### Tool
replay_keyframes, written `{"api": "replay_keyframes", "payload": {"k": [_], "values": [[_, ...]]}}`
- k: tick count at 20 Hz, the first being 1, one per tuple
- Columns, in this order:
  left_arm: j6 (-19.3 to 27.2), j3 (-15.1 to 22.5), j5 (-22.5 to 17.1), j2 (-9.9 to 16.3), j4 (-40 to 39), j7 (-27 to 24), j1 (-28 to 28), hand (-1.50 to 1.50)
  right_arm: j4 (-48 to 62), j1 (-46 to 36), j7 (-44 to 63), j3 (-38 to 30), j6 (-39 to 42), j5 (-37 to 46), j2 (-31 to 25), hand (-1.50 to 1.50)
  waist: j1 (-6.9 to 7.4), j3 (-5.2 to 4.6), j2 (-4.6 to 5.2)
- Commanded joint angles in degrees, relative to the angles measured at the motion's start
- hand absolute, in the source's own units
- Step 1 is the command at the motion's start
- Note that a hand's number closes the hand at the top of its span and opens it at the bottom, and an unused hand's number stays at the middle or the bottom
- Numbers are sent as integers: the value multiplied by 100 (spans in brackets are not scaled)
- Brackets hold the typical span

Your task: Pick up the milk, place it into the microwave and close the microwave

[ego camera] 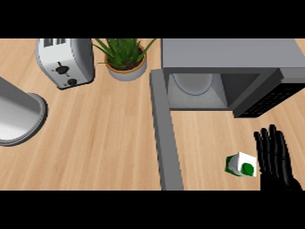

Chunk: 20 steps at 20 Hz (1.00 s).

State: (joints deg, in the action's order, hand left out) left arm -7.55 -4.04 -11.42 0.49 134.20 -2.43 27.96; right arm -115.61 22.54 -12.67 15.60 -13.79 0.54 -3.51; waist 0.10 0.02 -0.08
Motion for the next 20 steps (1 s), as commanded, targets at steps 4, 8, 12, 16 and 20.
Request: {"api": "replay_keyframes", "payload": {"k": [4, 8, 12, 16, 20], "values": [[-177, 18, -58, -47, 272, 12, 274, -150, 1091, 242, -1181, -577, 320, -441, -69, -150, 2, 2, -2], [-236, -215, -218, 58, 260, -60, 342, -150, 1840, -91, -1407, -1258, 653, -878, -277, -150, 20, 2, 4], [-443, -117, -178, -49, -227, -675, 584, -150, 1800, 245, -1562, -1103, 718, -746, -228, -150, 12, -3, -2], [-100, 419, 118, -49, 59, -620, 697, -150, 2618, 13, -2168, -1180, 887, -664, -130, -150, 17, 0, 0], [-450, -203, -302, 2, -195, -655, 504, -150, 3003, -154, -2582, -1417, 1138, -695, -304, -150, 10, -2, 1]]}}
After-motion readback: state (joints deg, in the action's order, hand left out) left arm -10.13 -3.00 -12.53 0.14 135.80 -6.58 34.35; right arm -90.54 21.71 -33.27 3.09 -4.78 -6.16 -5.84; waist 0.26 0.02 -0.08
